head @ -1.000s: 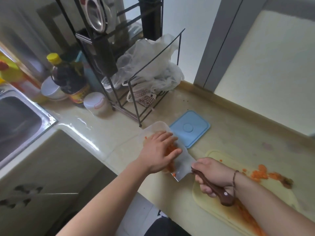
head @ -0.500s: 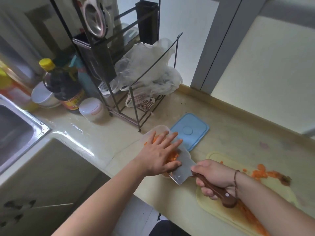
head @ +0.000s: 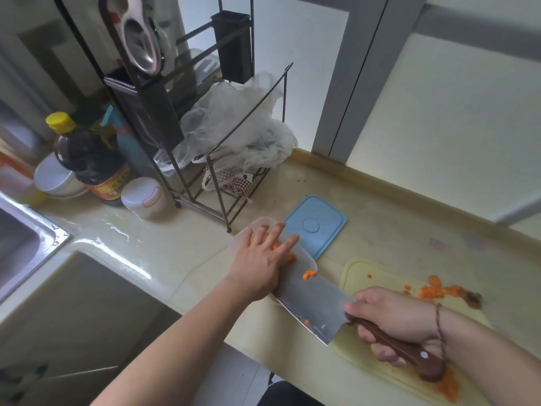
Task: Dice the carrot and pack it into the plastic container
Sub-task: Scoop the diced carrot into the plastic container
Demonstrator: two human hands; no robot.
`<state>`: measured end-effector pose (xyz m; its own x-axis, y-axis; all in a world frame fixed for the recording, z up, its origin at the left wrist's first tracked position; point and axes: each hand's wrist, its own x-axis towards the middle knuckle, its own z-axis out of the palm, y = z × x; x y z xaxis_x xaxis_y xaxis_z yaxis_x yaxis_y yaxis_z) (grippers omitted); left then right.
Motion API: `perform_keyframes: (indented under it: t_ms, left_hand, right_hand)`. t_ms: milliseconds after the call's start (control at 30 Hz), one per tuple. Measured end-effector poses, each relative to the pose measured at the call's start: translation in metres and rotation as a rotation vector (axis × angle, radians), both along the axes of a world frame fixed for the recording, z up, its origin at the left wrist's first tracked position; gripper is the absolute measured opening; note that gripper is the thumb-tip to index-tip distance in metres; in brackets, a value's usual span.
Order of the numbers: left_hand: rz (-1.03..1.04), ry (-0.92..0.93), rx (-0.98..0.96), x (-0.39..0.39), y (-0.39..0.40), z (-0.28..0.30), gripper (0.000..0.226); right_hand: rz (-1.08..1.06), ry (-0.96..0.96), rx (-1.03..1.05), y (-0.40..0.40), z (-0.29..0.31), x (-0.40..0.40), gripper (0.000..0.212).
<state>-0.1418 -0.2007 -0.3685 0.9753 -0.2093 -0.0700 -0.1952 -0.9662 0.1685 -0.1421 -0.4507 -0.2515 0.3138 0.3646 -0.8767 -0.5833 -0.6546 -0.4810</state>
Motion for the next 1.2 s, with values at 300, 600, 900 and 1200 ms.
perform_keyframes:
  t_ms: [300,600,900,1200]
  left_hand:
    - [0.117,0.107,-0.155,0.006,-0.027,0.016,0.088]
    - [0.081,0.001,-0.311,0.006,-0.019,0.008,0.073]
    - [0.112,0.108,0.049,0.011,-0.008,0.006,0.091]
    - [0.359,0.03,-0.057,0.014,-0.001,0.006,0.062]
  right_hand:
    - [0.026,-0.064,-0.015,0.004,0.0,-0.001,0.021]
    - [0.048,-0.106,-0.048,0.009,-0.004,-0.01,0.021]
    - [0.009,-0.12,-0.033,0.004,0.002,-0.016,0.022]
    - [-0.05,-0.062,-0.012,-0.022,0.003,-0.022,0.019]
